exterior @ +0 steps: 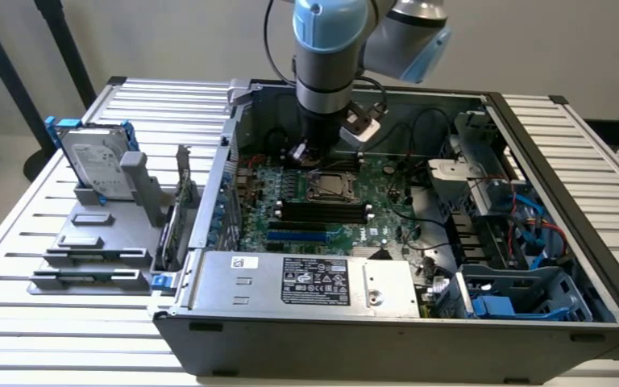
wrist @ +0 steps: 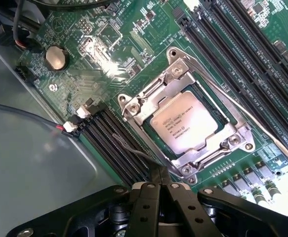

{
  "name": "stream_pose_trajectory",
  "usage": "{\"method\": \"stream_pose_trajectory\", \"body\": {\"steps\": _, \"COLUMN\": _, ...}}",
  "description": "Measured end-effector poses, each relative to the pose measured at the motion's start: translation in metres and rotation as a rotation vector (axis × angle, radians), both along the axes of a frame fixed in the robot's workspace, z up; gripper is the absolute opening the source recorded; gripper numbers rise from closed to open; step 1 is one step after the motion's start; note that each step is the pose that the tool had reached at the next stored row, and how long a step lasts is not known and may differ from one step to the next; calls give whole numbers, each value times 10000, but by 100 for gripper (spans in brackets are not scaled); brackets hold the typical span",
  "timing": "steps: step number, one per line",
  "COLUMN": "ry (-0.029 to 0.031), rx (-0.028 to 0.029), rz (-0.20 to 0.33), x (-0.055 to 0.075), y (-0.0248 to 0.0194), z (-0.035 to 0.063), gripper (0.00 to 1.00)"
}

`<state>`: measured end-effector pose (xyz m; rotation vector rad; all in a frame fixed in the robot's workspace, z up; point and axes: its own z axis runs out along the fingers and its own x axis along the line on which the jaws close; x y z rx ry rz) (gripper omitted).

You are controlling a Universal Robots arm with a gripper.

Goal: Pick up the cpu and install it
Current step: 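Install the first cpu locking lever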

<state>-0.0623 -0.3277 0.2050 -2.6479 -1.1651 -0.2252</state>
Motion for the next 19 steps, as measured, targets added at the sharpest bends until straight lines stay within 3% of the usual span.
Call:
{"method": "stream_pose_trajectory", "body": {"steps": 11, "ry": 2, "rx": -10, "rz": -103, "x": 1, "y": 22, "z": -12, "gripper": 11}}
{"method": "stream_pose_trajectory", "body": {"steps": 19, "ry": 3, "rx": -56, "rz": -125, "x": 14, "y": 23, "z": -29, "gripper": 11}}
